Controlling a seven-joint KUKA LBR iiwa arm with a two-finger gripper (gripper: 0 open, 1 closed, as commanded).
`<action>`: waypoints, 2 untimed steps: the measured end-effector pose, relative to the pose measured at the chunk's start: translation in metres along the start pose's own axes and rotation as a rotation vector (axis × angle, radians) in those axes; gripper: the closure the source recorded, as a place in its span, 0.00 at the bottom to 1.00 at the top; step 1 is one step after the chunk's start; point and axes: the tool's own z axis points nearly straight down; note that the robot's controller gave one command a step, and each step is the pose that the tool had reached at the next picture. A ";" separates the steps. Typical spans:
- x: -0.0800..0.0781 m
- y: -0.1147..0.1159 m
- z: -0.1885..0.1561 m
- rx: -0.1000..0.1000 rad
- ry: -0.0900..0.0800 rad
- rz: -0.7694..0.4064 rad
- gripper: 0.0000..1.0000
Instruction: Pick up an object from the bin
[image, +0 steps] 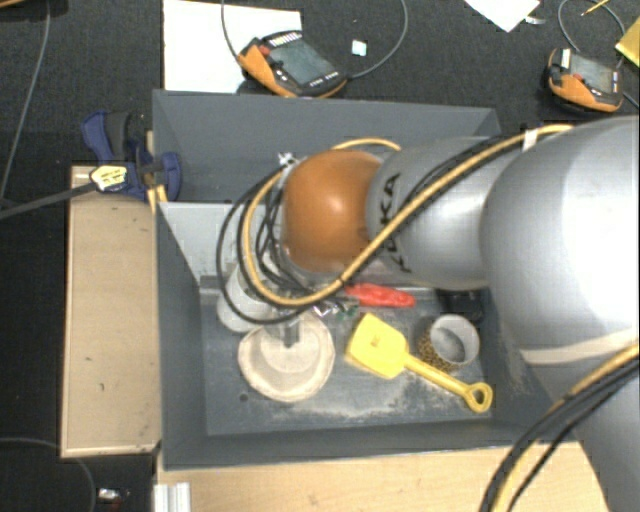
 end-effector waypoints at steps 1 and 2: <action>0.032 -0.015 -0.002 0.004 -0.035 -0.117 1.00; 0.039 -0.014 -0.002 0.006 -0.041 -0.051 1.00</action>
Offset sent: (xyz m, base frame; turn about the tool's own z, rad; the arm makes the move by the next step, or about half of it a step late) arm -0.0392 -0.0362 -0.0091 -0.0033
